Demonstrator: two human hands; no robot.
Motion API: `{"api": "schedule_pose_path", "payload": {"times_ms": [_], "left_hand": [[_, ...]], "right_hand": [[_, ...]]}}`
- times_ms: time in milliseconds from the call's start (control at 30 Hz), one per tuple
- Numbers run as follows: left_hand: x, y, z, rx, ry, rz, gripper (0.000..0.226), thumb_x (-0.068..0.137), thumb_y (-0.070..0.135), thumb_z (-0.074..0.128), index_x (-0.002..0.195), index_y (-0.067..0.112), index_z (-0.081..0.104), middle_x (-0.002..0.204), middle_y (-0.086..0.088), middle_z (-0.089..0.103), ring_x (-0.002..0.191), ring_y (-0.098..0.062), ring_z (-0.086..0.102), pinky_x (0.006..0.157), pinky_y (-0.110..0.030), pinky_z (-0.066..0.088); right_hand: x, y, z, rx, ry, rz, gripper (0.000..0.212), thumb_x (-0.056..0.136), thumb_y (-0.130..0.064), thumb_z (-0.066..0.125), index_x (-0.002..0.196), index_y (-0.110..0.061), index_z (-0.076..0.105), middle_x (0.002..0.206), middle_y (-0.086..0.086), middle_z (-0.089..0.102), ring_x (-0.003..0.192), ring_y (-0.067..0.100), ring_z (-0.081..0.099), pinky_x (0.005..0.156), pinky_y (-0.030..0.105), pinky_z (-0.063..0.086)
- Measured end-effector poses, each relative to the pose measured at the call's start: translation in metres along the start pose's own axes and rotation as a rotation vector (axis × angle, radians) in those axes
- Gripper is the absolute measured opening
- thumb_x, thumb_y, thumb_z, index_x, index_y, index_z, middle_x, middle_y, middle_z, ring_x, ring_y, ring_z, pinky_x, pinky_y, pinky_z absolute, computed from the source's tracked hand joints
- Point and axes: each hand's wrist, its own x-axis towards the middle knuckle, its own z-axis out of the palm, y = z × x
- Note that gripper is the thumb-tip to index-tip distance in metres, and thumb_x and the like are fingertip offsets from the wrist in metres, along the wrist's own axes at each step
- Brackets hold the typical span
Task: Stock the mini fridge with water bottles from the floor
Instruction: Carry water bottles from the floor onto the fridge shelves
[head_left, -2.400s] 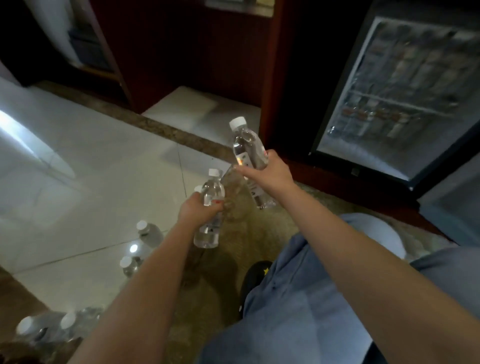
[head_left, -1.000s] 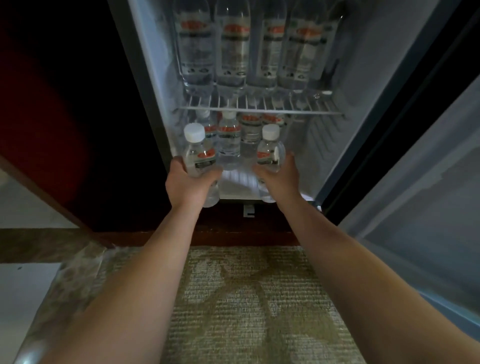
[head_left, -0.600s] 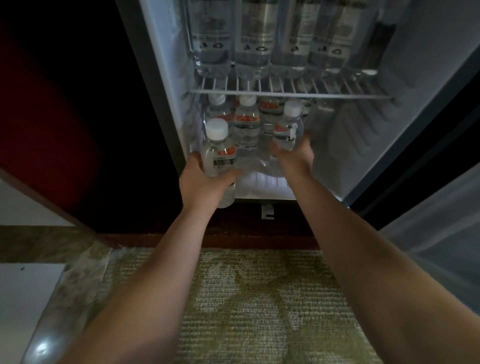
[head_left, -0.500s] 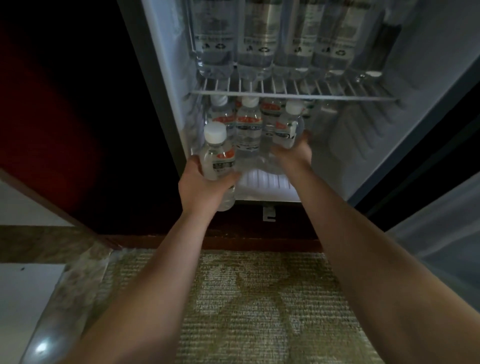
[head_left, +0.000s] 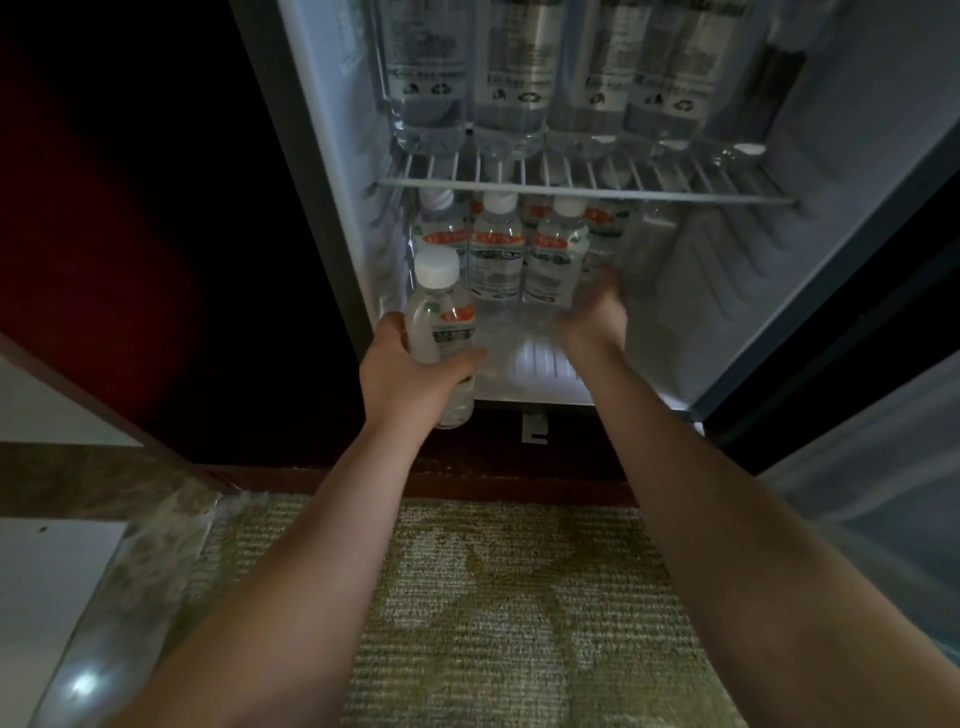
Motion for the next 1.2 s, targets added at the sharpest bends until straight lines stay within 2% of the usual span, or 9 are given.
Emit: {"api": "schedule_pose_path", "payload": {"times_ms": [100, 267, 333, 433, 500, 633, 833, 967, 1200], "left_hand": [[0.001, 0.01, 0.001, -0.041, 0.022, -0.004, 0.055, 0.061, 0.027, 0.085, 0.107, 0.026, 0.054, 0.097, 0.01, 0.065, 0.091, -0.01, 0.064, 0.082, -0.03, 0.053], [-0.002, 0.025, 0.008, -0.116, 0.05, 0.018, 0.048, 0.062, 0.031, 0.085, 0.099, 0.028, 0.053, 0.095, 0.013, 0.062, 0.092, -0.008, 0.062, 0.078, -0.026, 0.053], [-0.003, 0.029, 0.015, -0.055, 0.033, 0.033, 0.047, 0.055, 0.045, 0.084, 0.089, 0.031, 0.056, 0.1, 0.006, 0.063, 0.096, -0.012, 0.063, 0.083, -0.036, 0.055], [-0.008, 0.036, 0.027, 0.07, -0.006, 0.087, 0.064, 0.043, 0.066, 0.072, 0.091, 0.026, 0.059, 0.104, 0.002, 0.062, 0.102, -0.018, 0.06, 0.085, -0.041, 0.054], [-0.016, 0.04, 0.032, 0.164, -0.035, 0.137, 0.067, 0.044, 0.069, 0.065, 0.091, 0.022, 0.058, 0.104, 0.004, 0.057, 0.105, -0.019, 0.056, 0.087, -0.04, 0.051], [-0.017, 0.037, 0.032, 0.15, -0.156, 0.1, 0.072, 0.064, 0.064, 0.069, 0.121, 0.022, 0.057, 0.122, 0.011, 0.05, 0.122, -0.015, 0.046, 0.103, -0.036, 0.04], [0.004, 0.007, 0.003, 0.11, 0.158, -0.059, 0.051, 0.077, 0.046, 0.066, 0.113, 0.012, 0.053, 0.118, -0.006, 0.055, 0.109, -0.025, 0.053, 0.088, -0.038, 0.047], [0.003, -0.004, -0.005, 0.295, 0.315, -0.042, 0.056, 0.078, 0.029, 0.067, 0.124, 0.004, 0.048, 0.127, -0.017, 0.047, 0.119, -0.035, 0.043, 0.095, -0.043, 0.04], [0.002, -0.006, -0.005, 0.284, 0.361, -0.025, 0.064, 0.081, 0.022, 0.066, 0.134, 0.001, 0.036, 0.136, -0.018, 0.037, 0.123, -0.035, 0.038, 0.094, -0.042, 0.038]], "right_hand": [[-0.036, 0.015, -0.004, 0.278, 0.135, -0.153, 0.041, 0.079, 0.005, 0.057, 0.113, -0.014, 0.048, 0.107, 0.01, 0.056, 0.093, 0.021, 0.056, 0.072, 0.031, 0.048], [-0.084, 0.031, -0.008, 0.359, -0.574, -0.241, 0.081, 0.074, -0.003, 0.078, 0.136, -0.033, 0.035, 0.131, -0.007, 0.047, 0.125, 0.009, 0.045, 0.096, 0.018, 0.041], [-0.088, 0.03, -0.007, 0.344, -0.645, -0.335, 0.094, 0.068, -0.012, 0.085, 0.14, -0.034, 0.029, 0.137, -0.014, 0.044, 0.13, 0.002, 0.041, 0.107, 0.021, 0.037], [-0.087, 0.022, -0.009, 0.452, -0.538, -0.294, 0.081, 0.064, -0.014, 0.087, 0.131, -0.016, 0.041, 0.116, -0.018, 0.06, 0.111, -0.003, 0.057, 0.093, 0.027, 0.05], [-0.083, 0.026, -0.012, 0.443, -0.454, -0.286, 0.068, 0.067, -0.007, 0.085, 0.121, -0.014, 0.044, 0.106, -0.016, 0.061, 0.098, -0.01, 0.059, 0.081, 0.017, 0.049], [-0.075, 0.046, -0.021, 0.341, -0.331, -0.219, 0.066, 0.067, -0.01, 0.085, 0.121, -0.016, 0.048, 0.112, -0.008, 0.061, 0.104, 0.01, 0.06, 0.087, 0.025, 0.05], [-0.034, 0.049, -0.043, 0.266, -0.054, -0.078, 0.056, 0.067, -0.01, 0.083, 0.107, -0.019, 0.044, 0.104, -0.003, 0.06, 0.096, 0.017, 0.062, 0.063, 0.02, 0.048], [0.005, 0.045, -0.042, 0.201, 0.032, -0.029, 0.069, 0.063, -0.03, 0.086, 0.121, -0.02, 0.049, 0.104, -0.008, 0.065, 0.095, 0.016, 0.066, 0.08, 0.032, 0.055], [0.033, 0.036, -0.027, 0.183, -0.205, -0.025, 0.074, 0.062, -0.025, 0.083, 0.128, -0.024, 0.048, 0.117, -0.001, 0.063, 0.108, 0.022, 0.062, 0.093, 0.043, 0.053]]}}
